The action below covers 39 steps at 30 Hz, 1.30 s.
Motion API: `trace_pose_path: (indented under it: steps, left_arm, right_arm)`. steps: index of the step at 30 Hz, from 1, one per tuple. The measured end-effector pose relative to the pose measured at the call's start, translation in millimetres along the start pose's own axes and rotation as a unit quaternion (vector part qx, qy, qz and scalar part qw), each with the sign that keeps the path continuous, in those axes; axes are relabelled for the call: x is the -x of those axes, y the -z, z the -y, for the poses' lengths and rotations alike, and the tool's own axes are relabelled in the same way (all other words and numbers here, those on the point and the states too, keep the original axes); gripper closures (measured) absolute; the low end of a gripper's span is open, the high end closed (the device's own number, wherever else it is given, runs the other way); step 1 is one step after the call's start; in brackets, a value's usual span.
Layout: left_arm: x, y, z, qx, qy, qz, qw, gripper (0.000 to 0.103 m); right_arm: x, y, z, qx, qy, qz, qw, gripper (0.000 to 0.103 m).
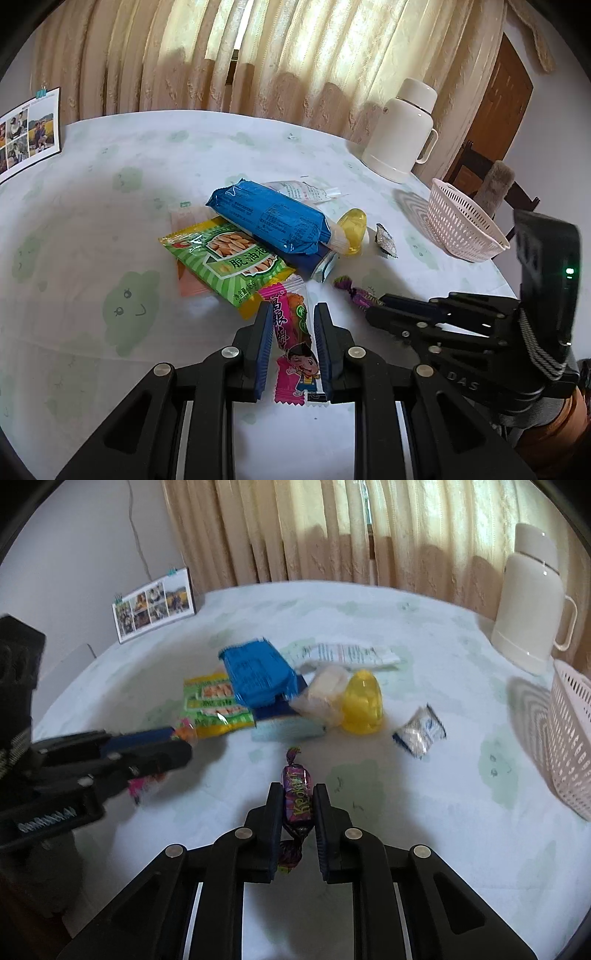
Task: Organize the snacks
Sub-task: 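Carry the purple candy with the right gripper over the pink basket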
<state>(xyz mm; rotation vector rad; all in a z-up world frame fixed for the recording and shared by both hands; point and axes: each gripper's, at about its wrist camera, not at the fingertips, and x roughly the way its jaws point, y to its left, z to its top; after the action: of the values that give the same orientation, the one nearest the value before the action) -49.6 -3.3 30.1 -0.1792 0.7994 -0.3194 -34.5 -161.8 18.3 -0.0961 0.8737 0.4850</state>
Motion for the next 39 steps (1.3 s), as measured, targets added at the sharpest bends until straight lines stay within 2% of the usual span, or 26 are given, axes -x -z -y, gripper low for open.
trace_pose_path:
  steps: [12,16,21,26,32,39]
  left_arm:
    - [-0.8,0.5,0.6,-0.002,0.001,-0.001,1.0000,0.083]
    - [-1.6,1.0,0.6,0.001,0.000,-0.002,1.0000,0.083]
    - [-4.2,-1.8,0.3,0.009,0.001,-0.010,0.9999,0.083]
    - [-5.7,-7.8,1.9,0.020,0.002,-0.017,0.9997,0.083]
    - [-3.9,-17.7,19.4,0.003,0.002,-0.016,0.9999,0.083]
    - [-7.9,-30.7,43.6,-0.023,0.008,-0.017,0.9996,0.083]
  right_arm:
    - [-9.3,-0.1,-11.0,0.028,0.030,-0.009,0.999,0.084]
    - [-4.8,-0.3,-3.0,0.000,0.010,-0.002,1.000,0.086]
    - [18.9,-3.3,11.2,-0.030,0.000,0.037,0.999,0.086]
    - [48.1,-8.4,33.4,-0.061,0.011,0.084,0.995,0.086]
    - [82.4,-14.1,77.6,-0.108,0.051,0.136,0.983,0.086]
    - [113.5,-18.5,146.0,-0.168,0.126,0.182,0.961,0.086]
